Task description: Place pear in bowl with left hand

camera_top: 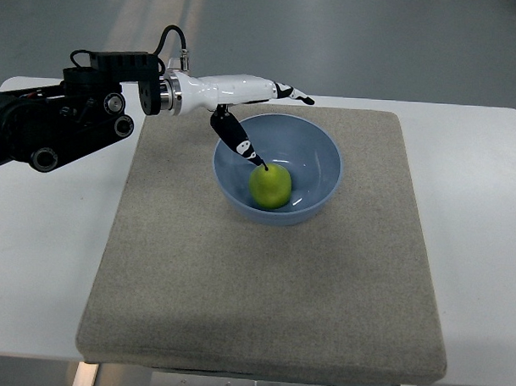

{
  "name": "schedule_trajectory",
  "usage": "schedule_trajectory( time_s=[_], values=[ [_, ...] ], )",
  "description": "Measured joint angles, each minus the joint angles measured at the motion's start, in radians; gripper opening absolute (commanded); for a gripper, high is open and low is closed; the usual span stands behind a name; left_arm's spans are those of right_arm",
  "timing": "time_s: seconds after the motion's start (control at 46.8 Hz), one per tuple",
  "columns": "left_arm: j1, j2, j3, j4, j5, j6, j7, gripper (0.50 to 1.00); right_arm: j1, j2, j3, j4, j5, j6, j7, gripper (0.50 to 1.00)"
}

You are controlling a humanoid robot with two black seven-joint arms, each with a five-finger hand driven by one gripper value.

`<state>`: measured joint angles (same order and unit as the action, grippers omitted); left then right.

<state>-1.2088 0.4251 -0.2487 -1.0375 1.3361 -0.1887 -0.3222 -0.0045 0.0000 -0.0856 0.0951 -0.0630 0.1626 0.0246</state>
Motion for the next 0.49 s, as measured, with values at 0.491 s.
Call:
schedule_trajectory(
  time_s=[0.491],
  values=[
    [0.005,-0.009,-0.009,0.189,-0.152,0.148,0.002,0.992,0.000,0.000,0.000,0.000,0.000,0.000,0.000,0.924]
  ],
)
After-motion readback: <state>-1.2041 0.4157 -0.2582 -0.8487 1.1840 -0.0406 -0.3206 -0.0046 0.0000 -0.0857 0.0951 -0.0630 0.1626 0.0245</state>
